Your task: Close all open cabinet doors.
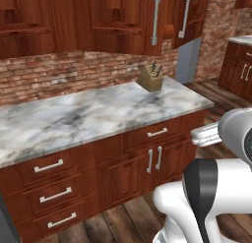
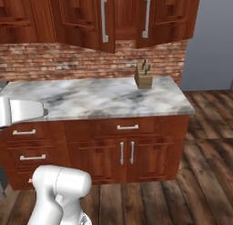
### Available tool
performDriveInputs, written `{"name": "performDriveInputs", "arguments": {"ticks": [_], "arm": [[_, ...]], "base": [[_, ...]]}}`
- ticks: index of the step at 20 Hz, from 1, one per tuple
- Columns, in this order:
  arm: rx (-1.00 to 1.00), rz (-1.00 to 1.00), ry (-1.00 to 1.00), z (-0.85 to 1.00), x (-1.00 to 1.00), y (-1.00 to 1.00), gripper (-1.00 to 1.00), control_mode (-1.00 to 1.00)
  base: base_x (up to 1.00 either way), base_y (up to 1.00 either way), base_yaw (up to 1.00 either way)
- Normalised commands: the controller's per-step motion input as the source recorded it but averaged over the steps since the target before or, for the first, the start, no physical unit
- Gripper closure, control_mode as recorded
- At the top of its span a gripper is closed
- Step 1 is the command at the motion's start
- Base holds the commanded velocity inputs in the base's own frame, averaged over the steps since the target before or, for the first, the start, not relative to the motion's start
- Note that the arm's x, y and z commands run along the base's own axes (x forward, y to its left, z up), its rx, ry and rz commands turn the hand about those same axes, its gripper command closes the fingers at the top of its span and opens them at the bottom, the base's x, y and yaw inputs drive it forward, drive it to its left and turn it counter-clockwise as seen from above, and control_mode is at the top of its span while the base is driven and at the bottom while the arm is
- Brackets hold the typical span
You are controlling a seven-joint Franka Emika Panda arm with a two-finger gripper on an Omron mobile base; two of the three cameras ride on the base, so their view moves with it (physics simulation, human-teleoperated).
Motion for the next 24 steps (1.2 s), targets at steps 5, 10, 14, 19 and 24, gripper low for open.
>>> {"name": "performDriveInputs", "arguments": {"ticks": [5, 10, 14, 19, 24], "arm": [[0.00, 0.00, 0.00, 0.00, 0.00, 0.00, -1.00, 1.00], [0.00, 0.00, 0.00, 0.00, 0.00, 0.00, -1.00, 1.00], [0.00, 0.00, 0.00, 0.00, 0.00, 0.00, -1.00, 1.00], [0.00, 0.00, 0.00, 0.00, 0.00, 0.00, -1.00, 1.00], [0.00, 0.00, 0.00, 0.00, 0.00, 0.00, -1.00, 1.00]], "base": [[0.01, -0.76, 0.00], [0.14, -0.54, 0.00], [0.43, -0.27, 0.03], [0.46, -0.32, 0.06], [0.45, -0.29, 0.11]]}}
